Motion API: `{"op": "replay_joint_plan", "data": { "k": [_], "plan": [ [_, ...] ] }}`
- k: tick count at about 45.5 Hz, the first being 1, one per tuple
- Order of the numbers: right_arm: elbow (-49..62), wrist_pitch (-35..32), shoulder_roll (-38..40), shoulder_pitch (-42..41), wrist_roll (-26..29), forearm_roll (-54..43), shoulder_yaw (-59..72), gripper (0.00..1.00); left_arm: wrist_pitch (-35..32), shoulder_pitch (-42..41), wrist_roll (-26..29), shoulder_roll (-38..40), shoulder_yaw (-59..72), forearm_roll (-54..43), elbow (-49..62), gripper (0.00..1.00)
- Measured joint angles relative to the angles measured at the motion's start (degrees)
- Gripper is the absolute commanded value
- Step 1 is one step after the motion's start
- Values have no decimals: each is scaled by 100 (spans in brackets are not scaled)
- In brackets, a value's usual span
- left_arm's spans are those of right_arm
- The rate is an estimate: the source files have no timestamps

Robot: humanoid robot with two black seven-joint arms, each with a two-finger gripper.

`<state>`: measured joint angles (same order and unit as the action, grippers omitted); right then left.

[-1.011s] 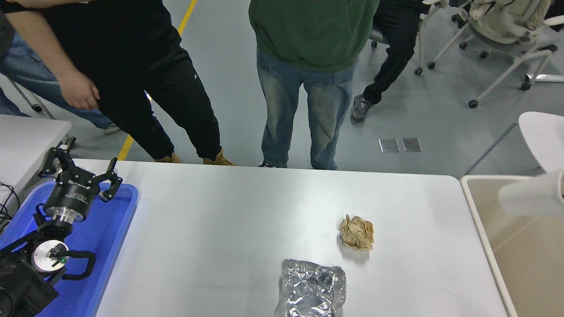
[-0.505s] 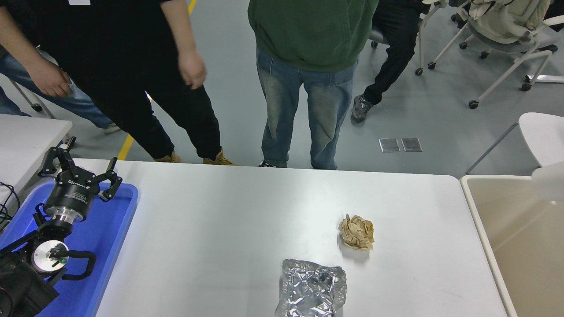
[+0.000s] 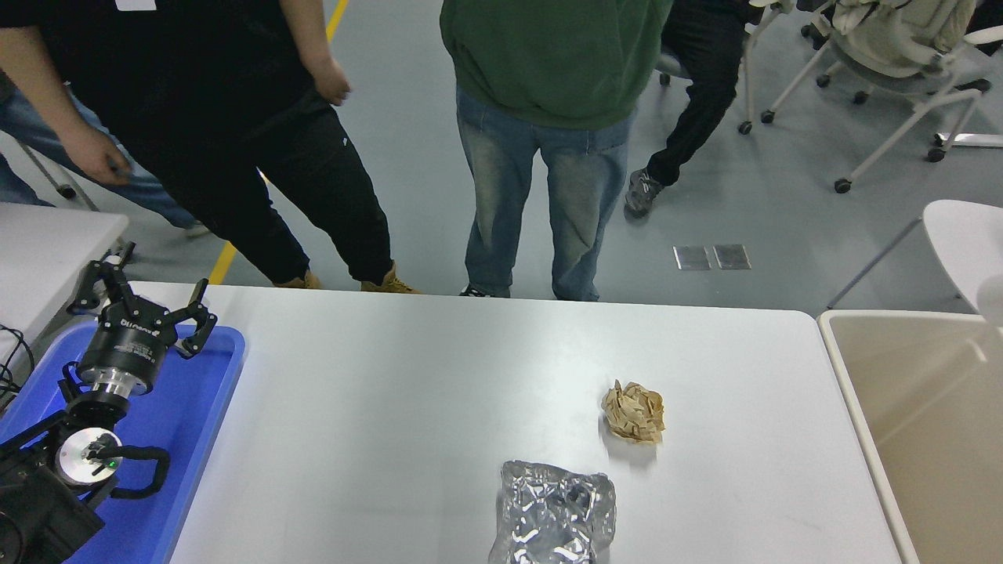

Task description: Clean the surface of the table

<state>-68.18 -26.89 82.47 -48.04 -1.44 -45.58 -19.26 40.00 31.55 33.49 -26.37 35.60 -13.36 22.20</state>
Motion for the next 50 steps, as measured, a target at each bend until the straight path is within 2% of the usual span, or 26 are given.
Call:
{"op": "replay_joint_plan", "data": {
  "k": [5, 23, 35, 50],
  "plan": [
    [1017, 663, -785, 5, -1, -90, 473, 0, 0, 0, 1, 0, 0, 0, 1, 100],
    [3867, 2181, -3100, 361, -6, 85, 1376, 0, 0, 0, 0, 0, 0, 0, 2, 100],
    [6129, 2583, -4914, 702, -5, 503, 1521, 0, 0, 0, 0, 0, 0, 3, 1, 100],
    [6970, 2821, -5956, 1034, 15, 786, 1553, 0, 0, 0, 0, 0, 0, 4, 0, 100]
  ]
}}
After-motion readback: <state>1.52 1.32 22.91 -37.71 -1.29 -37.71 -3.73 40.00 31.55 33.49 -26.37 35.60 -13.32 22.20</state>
